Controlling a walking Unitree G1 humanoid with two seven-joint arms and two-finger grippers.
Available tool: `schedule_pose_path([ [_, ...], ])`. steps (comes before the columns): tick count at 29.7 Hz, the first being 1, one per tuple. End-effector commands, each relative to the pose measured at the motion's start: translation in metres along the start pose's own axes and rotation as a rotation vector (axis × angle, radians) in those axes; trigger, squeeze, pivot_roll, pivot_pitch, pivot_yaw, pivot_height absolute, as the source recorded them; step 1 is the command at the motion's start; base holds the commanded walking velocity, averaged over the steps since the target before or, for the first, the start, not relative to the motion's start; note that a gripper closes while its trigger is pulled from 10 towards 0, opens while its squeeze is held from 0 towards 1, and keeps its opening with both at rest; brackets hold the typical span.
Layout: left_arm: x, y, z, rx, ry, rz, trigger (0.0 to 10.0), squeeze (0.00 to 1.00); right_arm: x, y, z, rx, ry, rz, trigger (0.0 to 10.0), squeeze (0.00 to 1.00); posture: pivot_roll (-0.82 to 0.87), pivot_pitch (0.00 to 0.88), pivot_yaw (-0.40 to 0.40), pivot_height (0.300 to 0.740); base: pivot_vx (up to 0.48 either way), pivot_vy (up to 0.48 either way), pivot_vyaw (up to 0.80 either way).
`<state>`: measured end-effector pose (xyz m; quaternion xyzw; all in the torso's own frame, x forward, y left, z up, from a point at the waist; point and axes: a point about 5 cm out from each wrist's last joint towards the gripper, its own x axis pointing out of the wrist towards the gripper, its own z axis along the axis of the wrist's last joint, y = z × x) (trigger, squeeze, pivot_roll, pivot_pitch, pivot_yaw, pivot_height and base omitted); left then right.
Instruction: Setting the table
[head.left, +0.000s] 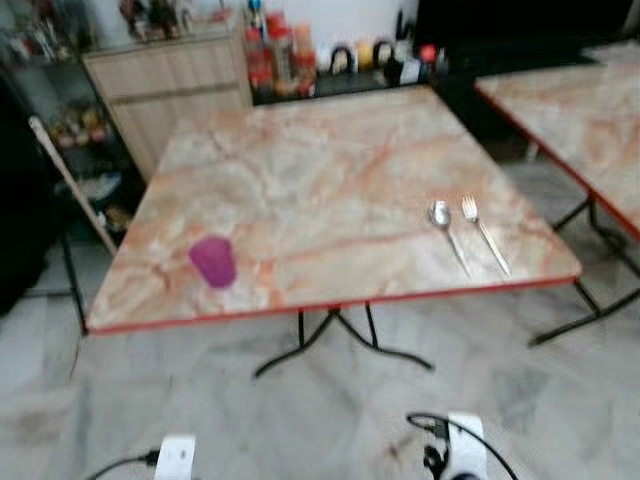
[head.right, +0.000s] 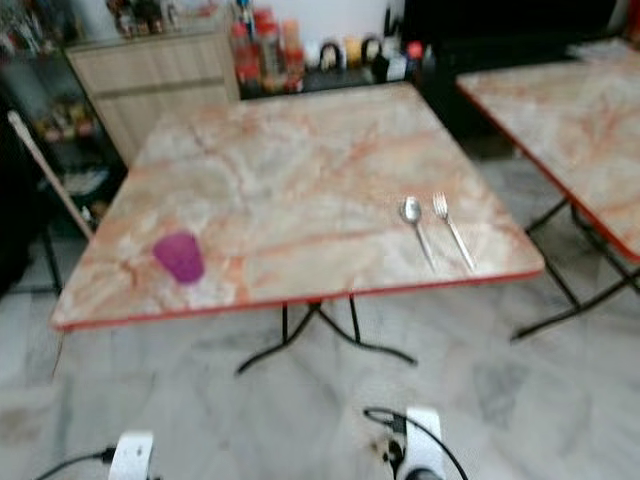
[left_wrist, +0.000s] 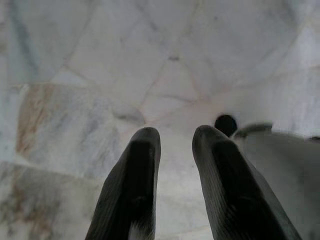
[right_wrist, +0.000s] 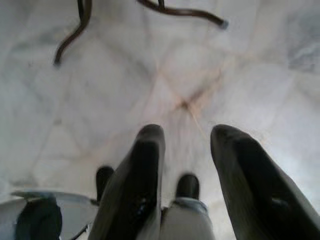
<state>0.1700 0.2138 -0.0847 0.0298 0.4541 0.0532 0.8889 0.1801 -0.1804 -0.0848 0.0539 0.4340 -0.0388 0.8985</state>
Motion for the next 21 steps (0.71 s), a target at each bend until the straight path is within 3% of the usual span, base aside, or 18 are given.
schedule_pose_path([
  [1, -0.001, 0.003, -0.003, -0.006, 0.000, 0.007, 10.0, 0.00, 0.002, 0.005, 0.006, 0.014, -0.019, 0.013, 10.0, 0.00, 0.05, 0.011, 0.064, 0.740, 0.000, 0.000, 0.00],
  [7, -0.001, 0.003, -0.001, -0.009, -0.006, 0.005, 10.0, 0.00, 0.003, 0.011, 0.016, -0.029, -0.060, 0.043, 10.0, 0.00, 0.05, 0.011, 0.064, 0.740, 0.000, 0.000, 0.00],
  [11, -0.001, 0.002, -0.001, -0.005, -0.003, 0.002, 10.0, 0.00, 0.004, 0.012, 0.022, -0.008, -0.082, 0.040, 10.0, 0.00, 0.04, 0.014, 0.069, 0.740, 0.000, 0.000, 0.00],
  [21, -0.001, -0.003, -0.006, 0.062, 0.018, -0.010, 10.0, 0.00, 0.003, 0.008, 0.013, -0.031, -0.048, 0.031, 10.0, 0.00, 0.04, 0.020, 0.061, 0.740, 0.000, -0.048, 0.00],
])
